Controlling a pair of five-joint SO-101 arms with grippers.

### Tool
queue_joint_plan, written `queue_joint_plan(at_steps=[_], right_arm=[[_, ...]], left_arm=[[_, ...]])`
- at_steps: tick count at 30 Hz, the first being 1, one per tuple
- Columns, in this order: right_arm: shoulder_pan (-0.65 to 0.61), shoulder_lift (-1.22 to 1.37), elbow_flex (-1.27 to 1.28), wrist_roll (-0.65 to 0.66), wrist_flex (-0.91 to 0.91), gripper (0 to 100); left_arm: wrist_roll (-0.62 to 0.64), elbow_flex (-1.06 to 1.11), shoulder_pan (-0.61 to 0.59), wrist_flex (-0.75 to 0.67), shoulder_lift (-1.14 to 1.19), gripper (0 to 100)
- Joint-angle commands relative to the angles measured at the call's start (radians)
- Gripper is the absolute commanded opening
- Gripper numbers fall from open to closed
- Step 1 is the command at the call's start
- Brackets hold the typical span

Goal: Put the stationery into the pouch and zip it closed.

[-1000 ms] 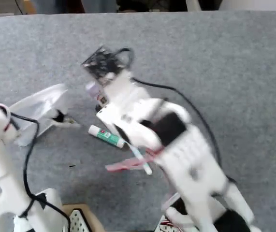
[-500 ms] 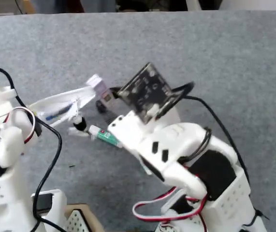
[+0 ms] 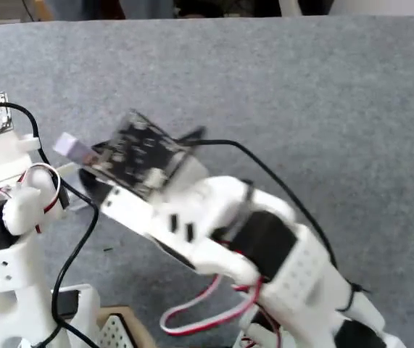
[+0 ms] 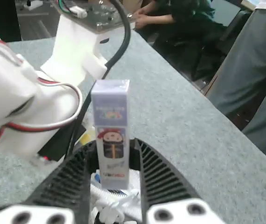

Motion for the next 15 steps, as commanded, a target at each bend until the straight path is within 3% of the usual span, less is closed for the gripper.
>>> queue_joint_plan(at_steps=[1,5,15], right_arm=[[-0.014,0.027,-0.064,-0.014,-0.023,1.2],[-0.008,0.033,-0.048,-0.153,-0.031,1.2],[0.044,0.031,0.093,-0.359,-0.078,1.2]], left_arm=[[-0.009,-0.013,0.005,0.002,-0.017,3],[0.032,-0.039,0.007,0.002,-0.02,3],[0.04,-0.053,0.005,0.0,-0.021,3]])
